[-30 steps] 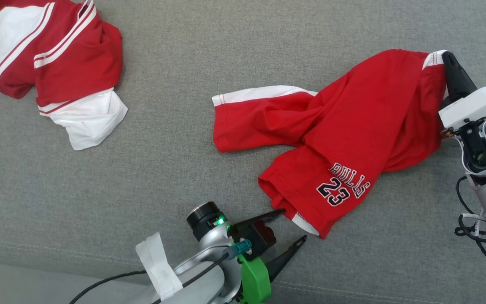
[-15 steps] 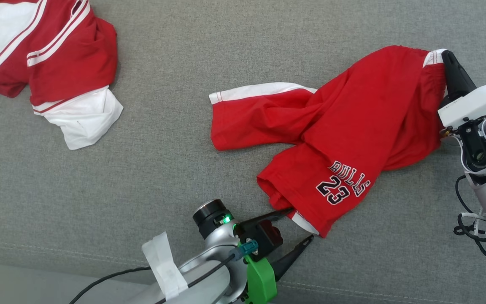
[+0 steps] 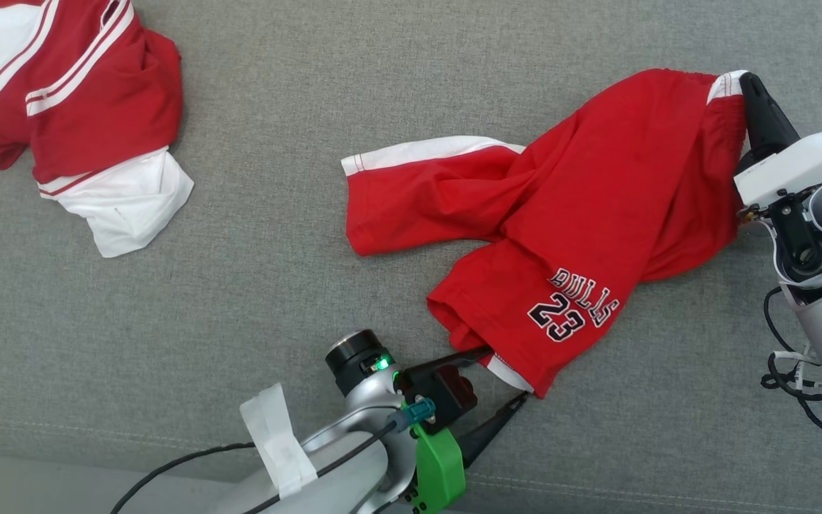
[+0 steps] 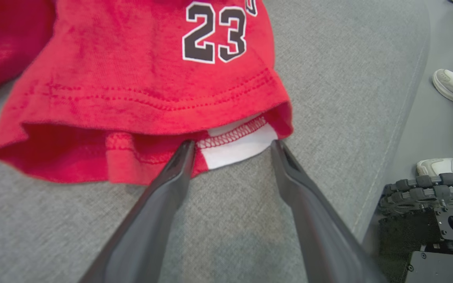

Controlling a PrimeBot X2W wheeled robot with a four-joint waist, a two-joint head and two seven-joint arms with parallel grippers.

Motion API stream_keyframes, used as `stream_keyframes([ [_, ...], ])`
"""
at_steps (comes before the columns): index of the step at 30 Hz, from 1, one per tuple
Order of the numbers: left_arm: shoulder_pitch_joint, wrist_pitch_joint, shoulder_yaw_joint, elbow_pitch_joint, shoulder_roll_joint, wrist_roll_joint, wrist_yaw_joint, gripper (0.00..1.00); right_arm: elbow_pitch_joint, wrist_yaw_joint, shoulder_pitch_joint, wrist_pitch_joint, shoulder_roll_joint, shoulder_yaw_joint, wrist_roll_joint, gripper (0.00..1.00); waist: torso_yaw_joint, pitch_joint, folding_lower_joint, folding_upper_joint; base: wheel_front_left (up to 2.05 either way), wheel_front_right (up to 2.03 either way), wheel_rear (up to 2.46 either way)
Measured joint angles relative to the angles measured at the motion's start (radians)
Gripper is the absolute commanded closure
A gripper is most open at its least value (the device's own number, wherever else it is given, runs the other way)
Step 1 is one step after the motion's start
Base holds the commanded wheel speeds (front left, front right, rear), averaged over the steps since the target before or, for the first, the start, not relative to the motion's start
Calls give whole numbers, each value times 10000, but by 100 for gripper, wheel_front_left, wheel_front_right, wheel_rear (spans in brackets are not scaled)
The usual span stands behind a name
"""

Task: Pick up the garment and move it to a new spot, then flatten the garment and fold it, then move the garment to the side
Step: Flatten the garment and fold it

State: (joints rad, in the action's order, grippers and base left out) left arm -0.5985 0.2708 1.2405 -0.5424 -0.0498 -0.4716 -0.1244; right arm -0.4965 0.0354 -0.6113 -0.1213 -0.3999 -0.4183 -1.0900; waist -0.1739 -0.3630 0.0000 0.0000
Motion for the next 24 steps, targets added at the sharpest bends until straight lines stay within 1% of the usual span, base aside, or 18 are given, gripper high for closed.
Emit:
stream_keyframes([
  [1,-17,0,0,-23,6,0,-2,0,0,0,0,0,0,0,0,100,11,-5,0,0,0,0,0],
  [2,-27,0,-2,-40,15,0,-2,6,0,0,0,0,2,-2,2,100,21,-10,0,0,0,0,0],
  [4,-74,2,-12,-94,21,0,-2,28,0,-2,0,-2,2,-2,2,100,41,-20,0,0,0,0,0],
  [5,-111,2,-21,-128,21,-2,-2,44,0,-2,0,-2,2,-2,2,100,50,-23,0,0,0,0,0],
  [6,-157,2,-25,-161,21,-4,-2,55,2,-2,0,-2,2,-2,2,100,59,-26,0,0,0,0,0],
  [10,-212,2,-31,-219,23,-69,0,75,2,-2,0,-13,2,4,2,100,84,-48,0,0,0,0,0],
  [12,-219,2,-29,-226,25,-82,0,77,2,-2,0,-13,0,12,2,100,91,-60,0,0,0,0,0],
  [15,-221,25,-17,-228,29,-105,0,85,2,-2,0,-13,0,19,2,100,93,-75,0,0,0,0,0],
  [16,-221,25,-8,-228,29,-174,0,100,2,-2,0,-13,0,19,2,100,93,-80,0,0,0,0,0],
  [22,-222,25,4,-176,35,-360,0,100,2,-2,0,-23,0,44,2,100,81,-101,0,0,0,0,0],
  [24,-217,19,-12,-71,38,-688,0,100,2,-2,0,-29,-2,67,0,100,67,-100,0,0,0,0,0],
])
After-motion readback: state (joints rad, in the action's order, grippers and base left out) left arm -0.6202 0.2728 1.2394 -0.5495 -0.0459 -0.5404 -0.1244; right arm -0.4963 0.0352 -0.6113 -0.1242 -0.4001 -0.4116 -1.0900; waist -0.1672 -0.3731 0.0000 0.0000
